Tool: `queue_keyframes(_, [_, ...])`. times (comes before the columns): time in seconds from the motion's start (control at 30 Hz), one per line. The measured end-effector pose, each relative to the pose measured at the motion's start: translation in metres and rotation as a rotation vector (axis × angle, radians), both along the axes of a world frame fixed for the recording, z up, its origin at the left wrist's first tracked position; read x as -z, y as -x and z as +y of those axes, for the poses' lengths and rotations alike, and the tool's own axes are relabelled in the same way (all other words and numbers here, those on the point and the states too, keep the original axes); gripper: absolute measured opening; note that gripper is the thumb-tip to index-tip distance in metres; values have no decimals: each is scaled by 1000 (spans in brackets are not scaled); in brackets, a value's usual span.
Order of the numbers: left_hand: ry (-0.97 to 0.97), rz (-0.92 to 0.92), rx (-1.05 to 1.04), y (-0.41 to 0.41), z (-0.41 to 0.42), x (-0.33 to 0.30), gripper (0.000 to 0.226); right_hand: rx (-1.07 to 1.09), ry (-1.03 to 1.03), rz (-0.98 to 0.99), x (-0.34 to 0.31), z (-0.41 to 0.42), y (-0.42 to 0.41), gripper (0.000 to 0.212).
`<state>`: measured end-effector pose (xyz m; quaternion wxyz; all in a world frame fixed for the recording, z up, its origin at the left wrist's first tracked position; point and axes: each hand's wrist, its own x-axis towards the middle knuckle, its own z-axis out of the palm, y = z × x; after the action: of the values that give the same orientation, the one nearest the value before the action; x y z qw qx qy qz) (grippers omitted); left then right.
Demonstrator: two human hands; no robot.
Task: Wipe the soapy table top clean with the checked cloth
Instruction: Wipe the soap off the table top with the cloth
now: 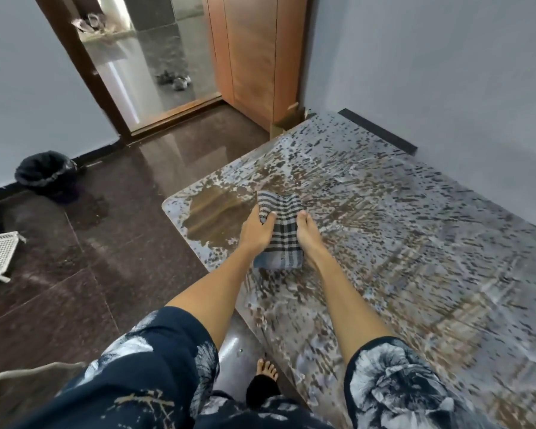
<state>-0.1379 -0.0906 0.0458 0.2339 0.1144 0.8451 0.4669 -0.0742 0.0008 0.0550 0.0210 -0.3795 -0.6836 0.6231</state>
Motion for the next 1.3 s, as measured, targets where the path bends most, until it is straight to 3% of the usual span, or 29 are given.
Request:
queue_keyframes(0.4, [76, 1, 229, 109, 82, 31, 63, 212, 0, -30, 19, 67, 87, 51])
queue_keyframes(0.8, [79, 14, 498, 278, 194, 37, 67, 479, -15, -3, 32, 160, 235, 43])
queue_keyframes(0.97, [20, 46, 553, 328, 253, 50, 54, 575, 27, 22, 46, 216, 284, 49])
queue_keyframes(1.13, [-6, 82, 577, 362, 322, 63, 43, 637, -74, 26, 59, 276, 314, 51])
queue_keyframes(1.3, [76, 259, 604, 380, 372, 69, 36, 656, -295, 18, 69, 321, 332, 49])
